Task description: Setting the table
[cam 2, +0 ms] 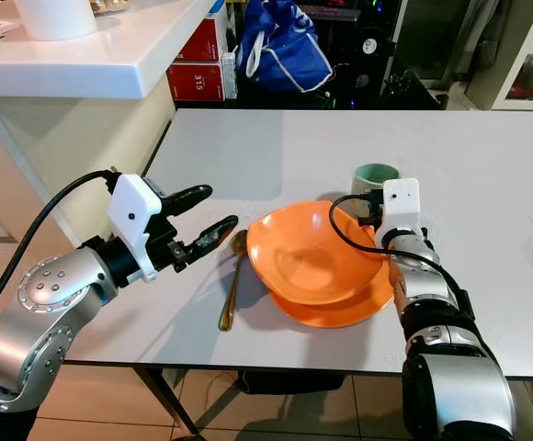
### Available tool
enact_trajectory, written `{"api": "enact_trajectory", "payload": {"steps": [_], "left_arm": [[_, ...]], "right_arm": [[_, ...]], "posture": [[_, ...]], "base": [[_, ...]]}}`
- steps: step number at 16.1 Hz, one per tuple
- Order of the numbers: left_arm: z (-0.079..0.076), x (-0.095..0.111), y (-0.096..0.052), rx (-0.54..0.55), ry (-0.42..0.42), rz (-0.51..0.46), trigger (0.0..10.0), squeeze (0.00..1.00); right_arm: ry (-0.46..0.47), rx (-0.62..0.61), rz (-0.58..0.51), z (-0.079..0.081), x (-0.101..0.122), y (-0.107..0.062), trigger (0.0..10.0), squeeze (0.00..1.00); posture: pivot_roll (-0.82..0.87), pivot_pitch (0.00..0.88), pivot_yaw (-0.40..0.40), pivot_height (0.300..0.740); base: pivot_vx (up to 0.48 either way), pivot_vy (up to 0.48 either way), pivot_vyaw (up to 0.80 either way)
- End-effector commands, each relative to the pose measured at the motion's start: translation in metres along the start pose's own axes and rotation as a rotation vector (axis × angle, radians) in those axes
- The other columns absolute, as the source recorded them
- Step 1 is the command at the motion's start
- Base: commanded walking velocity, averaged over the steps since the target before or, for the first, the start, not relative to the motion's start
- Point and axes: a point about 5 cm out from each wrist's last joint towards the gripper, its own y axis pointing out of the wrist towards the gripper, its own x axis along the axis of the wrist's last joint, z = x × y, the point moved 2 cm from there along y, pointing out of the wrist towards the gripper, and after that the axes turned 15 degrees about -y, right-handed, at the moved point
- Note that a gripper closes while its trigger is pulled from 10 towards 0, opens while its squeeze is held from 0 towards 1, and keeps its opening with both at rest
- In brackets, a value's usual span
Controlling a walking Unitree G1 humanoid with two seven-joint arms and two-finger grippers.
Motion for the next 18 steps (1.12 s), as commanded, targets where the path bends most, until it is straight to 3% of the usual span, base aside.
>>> {"api": "enact_trajectory", "payload": {"steps": [1,7,9,10,11,13,14,15,18], "left_arm": [[0.0,0.004,0.001,-0.006,0.022,0.002,10.0,0.0],[0.0,0.004,0.004,-0.01,0.026,0.0,10.0,0.0],[0.001,0.004,0.005,0.01,0.024,-0.015,10.0,0.0],[0.004,0.004,0.005,0.05,0.029,-0.029,10.0,0.0],[0.014,0.002,0.005,0.171,0.017,-0.06,10.0,0.0],[0.024,-0.002,0.004,0.301,-0.004,-0.11,10.0,0.0],[0.024,-0.002,0.004,0.301,-0.004,-0.11,10.0,0.0],[0.029,-0.004,0.003,0.376,0.014,-0.124,10.0,0.0],[0.033,-0.005,0.003,0.44,0.014,-0.135,10.0,0.0]], "right_arm": [[-0.007,-0.016,-0.031,-0.006,0.011,0.003,10.0,1.0],[0.053,0.014,-0.091,-0.007,0.02,0.004,10.0,1.0],[0.068,-0.069,-0.167,-0.021,0.033,0.0,10.0,1.0],[0.082,-0.098,-0.215,-0.026,0.04,-0.005,10.0,0.0],[0.135,-0.143,-0.335,-0.032,0.059,-0.026,10.0,0.0],[0.155,-0.176,-0.41,-0.029,0.071,-0.056,10.0,0.0],[0.155,-0.176,-0.41,-0.029,0.071,-0.056,10.0,0.0],[0.163,-0.223,-0.438,-0.025,0.075,-0.08,10.0,0.0],[0.172,-0.27,-0.489,-0.017,0.079,-0.107,10.0,0.0]], "posture": [[0.04,0.0,0.076,0.74],[0.03,0.0,0.077,0.74],[0.03,0.0,0.072,0.74],[0.02,0.0,0.064,0.74],[0.01,0.0,0.064,0.74],[-0.02,0.0,0.067,0.74],[-0.02,0.0,0.067,0.74],[-0.05,0.0,0.073,0.74],[-0.08,0.0,0.087,0.74]], "base": [[0.0,0.0,0.0],[0.0,0.0,0.0],[0.0,0.0,0.0],[0.0,0.0,0.0],[0.0,0.0,0.0],[0.0,0.0,0.0],[0.0,0.0,0.0],[0.0,0.0,0.0],[0.0,-0.281,0.0]]}}
